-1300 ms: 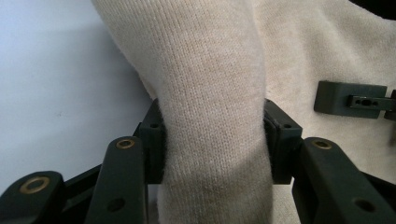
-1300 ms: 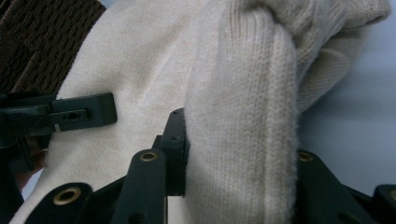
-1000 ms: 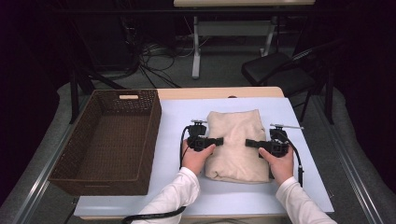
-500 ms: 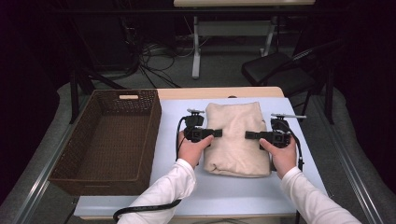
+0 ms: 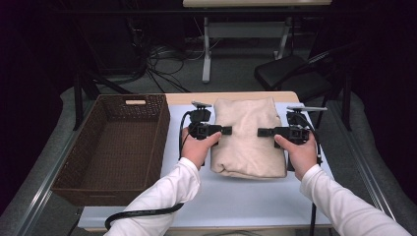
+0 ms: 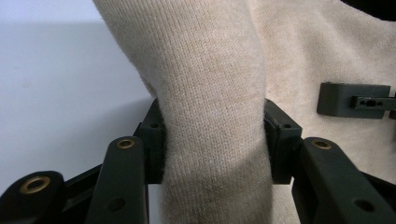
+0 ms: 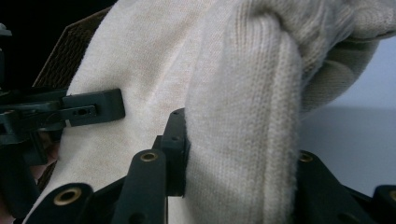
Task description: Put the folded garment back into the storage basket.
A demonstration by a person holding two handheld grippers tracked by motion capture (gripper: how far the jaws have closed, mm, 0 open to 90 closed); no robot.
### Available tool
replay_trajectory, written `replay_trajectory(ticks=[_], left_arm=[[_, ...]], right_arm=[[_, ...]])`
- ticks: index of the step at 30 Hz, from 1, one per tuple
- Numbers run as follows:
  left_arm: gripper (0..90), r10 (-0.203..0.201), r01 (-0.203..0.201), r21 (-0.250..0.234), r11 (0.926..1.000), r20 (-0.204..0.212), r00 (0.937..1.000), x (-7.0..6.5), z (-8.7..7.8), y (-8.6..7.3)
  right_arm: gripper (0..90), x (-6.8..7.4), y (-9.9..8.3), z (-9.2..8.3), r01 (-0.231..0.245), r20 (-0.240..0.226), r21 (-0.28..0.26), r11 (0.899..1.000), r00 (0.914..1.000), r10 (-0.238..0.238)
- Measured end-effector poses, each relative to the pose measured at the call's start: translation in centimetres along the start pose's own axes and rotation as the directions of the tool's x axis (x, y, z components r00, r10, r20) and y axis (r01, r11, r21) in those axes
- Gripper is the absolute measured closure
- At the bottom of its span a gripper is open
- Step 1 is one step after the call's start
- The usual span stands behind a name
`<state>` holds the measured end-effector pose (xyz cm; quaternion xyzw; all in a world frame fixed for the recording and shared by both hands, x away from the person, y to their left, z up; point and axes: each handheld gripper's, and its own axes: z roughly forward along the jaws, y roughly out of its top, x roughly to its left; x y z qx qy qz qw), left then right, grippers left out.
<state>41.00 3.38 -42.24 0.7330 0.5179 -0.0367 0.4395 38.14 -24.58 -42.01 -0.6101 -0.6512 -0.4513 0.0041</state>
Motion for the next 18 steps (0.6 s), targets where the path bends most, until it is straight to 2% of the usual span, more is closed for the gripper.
replay_trajectory(ticks=[7,18], left_arm=[[53.1,-0.002,0.002,0.003,1.0,-0.008,1.0,0.1,-1.3,0.9],[53.1,-0.004,0.004,0.016,0.9999,-0.011,0.9999,0.8,-2.6,1.7]], right_arm=[[64.3,1.4,0.9,0.1,0.007,-0.001,0.017,1.0,1.0,-0.007],[64.3,2.7,1.8,0.6,0.024,-0.008,0.038,0.999,0.9997,-0.024]])
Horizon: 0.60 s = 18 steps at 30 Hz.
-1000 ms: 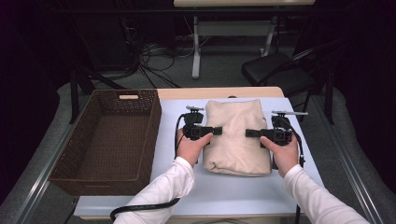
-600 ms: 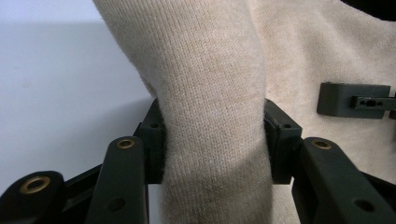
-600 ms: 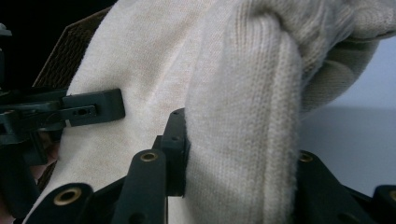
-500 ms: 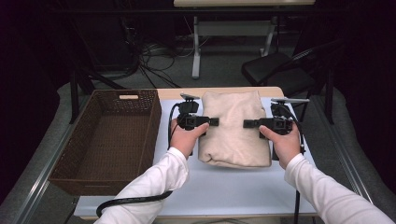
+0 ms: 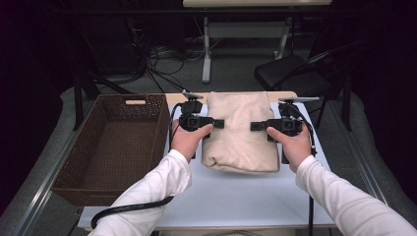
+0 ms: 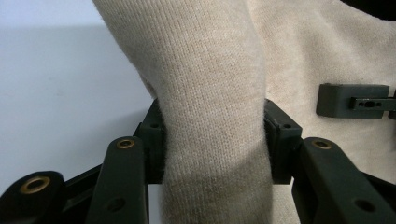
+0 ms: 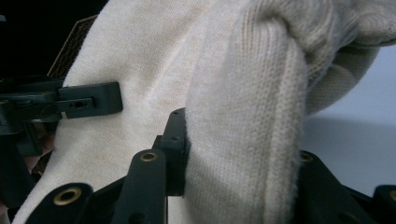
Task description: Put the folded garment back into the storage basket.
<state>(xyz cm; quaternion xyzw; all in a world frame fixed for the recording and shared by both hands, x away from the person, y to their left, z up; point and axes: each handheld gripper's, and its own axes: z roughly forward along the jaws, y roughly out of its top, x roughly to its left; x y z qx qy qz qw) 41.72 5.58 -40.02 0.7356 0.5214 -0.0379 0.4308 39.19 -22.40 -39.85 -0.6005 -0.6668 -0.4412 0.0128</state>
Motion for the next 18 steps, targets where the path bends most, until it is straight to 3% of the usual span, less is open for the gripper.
replay_trajectory(ticks=[18], left_arm=[[53.1,-0.015,0.015,-0.008,0.9999,-0.009,0.9998,1.9,-3.0,0.7]], right_arm=[[64.3,2.6,1.3,1.4,0.009,-0.051,0.044,0.999,0.9987,-0.007]])
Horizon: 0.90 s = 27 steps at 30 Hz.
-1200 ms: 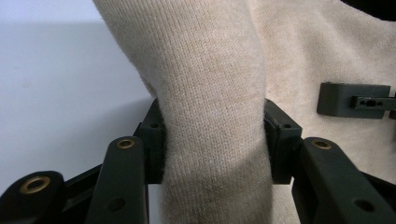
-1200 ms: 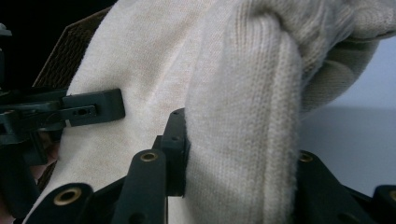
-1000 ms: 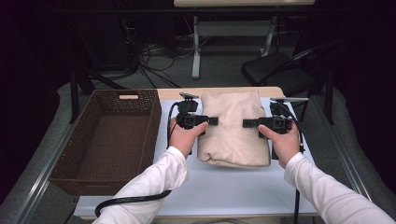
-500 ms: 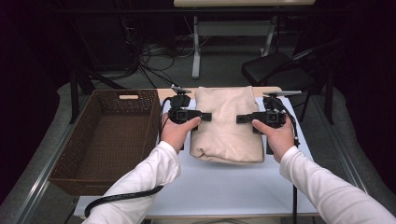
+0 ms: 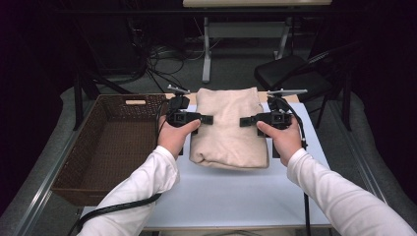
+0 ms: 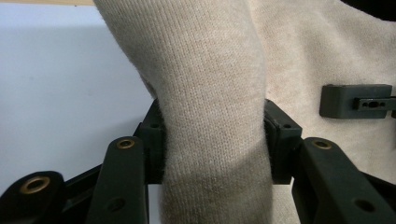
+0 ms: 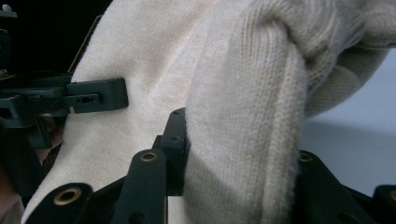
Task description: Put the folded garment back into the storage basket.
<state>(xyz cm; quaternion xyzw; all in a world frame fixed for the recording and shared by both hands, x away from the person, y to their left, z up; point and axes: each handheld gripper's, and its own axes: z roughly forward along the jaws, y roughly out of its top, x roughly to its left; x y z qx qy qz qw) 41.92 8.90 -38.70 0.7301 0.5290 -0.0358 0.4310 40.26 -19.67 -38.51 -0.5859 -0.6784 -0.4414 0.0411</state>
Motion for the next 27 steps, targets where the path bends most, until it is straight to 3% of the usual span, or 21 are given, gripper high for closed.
replay_trajectory(ticks=[5,16,27], left_arm=[[53.1,-0.005,0.005,0.002,1.0,-0.005,1.0,0.8,-0.9,0.1],[52.9,-0.012,0.012,0.002,0.9999,-0.021,0.9997,2.1,-2.4,0.2],[52.7,-0.016,0.016,0.002,0.9999,-0.047,0.9988,3.7,-4.3,0.7]], right_arm=[[64.3,0.9,0.3,0.8,0.021,-0.009,0.006,1.0,0.9997,-0.021],[64.3,2.5,0.6,2.2,0.02,-0.029,0.021,1.0,0.9994,-0.02],[64.2,4.4,1.1,3.9,0.038,-0.033,0.008,0.999,0.9988,-0.038]])
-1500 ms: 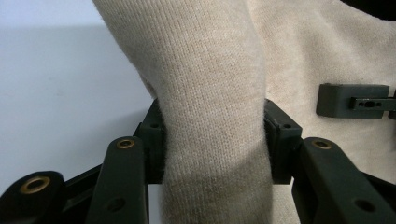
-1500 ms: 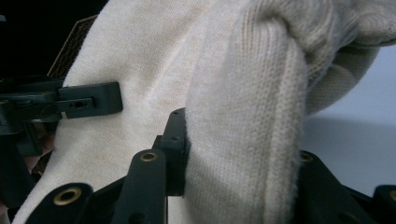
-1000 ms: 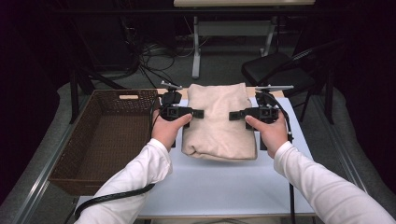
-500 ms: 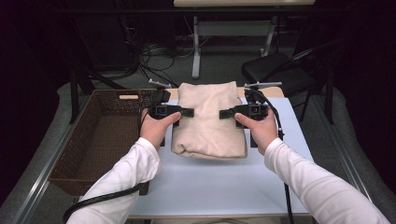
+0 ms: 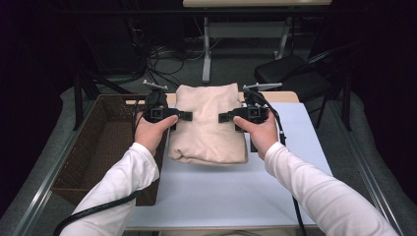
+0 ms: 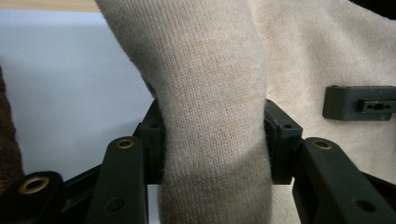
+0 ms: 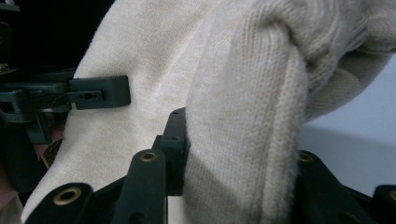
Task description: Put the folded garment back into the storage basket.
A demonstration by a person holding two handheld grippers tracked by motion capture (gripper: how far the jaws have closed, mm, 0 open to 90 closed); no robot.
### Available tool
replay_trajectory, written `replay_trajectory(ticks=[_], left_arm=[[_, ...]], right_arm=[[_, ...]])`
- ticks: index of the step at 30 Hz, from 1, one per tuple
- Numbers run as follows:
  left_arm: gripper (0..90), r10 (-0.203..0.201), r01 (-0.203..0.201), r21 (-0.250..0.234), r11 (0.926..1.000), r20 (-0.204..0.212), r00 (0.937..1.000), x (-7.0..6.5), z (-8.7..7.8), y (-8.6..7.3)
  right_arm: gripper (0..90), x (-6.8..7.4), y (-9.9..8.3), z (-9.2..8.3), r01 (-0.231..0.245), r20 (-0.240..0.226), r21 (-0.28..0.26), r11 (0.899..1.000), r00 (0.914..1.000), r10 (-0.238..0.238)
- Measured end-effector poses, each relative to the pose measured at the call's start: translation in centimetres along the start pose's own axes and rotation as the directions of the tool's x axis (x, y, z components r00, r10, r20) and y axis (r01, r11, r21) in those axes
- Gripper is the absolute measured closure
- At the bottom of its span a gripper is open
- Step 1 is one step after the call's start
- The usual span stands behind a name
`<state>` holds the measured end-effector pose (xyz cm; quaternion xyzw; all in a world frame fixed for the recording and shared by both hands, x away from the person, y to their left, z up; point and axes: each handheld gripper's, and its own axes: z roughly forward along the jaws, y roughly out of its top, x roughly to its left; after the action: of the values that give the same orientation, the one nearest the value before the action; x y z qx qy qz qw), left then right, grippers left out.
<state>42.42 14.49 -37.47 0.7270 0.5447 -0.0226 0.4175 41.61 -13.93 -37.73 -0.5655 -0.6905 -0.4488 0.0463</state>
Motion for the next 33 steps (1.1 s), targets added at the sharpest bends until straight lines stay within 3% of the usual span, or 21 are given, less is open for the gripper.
replay_trajectory(ticks=[18,24,33], left_arm=[[52.6,-0.042,0.042,-0.006,0.9991,-0.029,0.9987,3.4,-2.8,0.4],[52.6,-0.04,0.04,-0.001,0.9992,-0.039,0.9985,4.5,-3.5,0.5],[52.5,-0.059,0.057,-0.028,0.9979,-0.054,0.9968,6.2,-4.6,0.8]], right_arm=[[64.2,3.4,0.9,3.4,0.027,-0.003,0.004,1.0,0.9996,-0.027],[64.2,4.6,1.1,4.7,0.039,0.006,0.009,0.999,0.9992,-0.039],[64.2,6.1,1.5,6.1,0.053,0.019,0.005,0.999,0.9984,-0.054]])
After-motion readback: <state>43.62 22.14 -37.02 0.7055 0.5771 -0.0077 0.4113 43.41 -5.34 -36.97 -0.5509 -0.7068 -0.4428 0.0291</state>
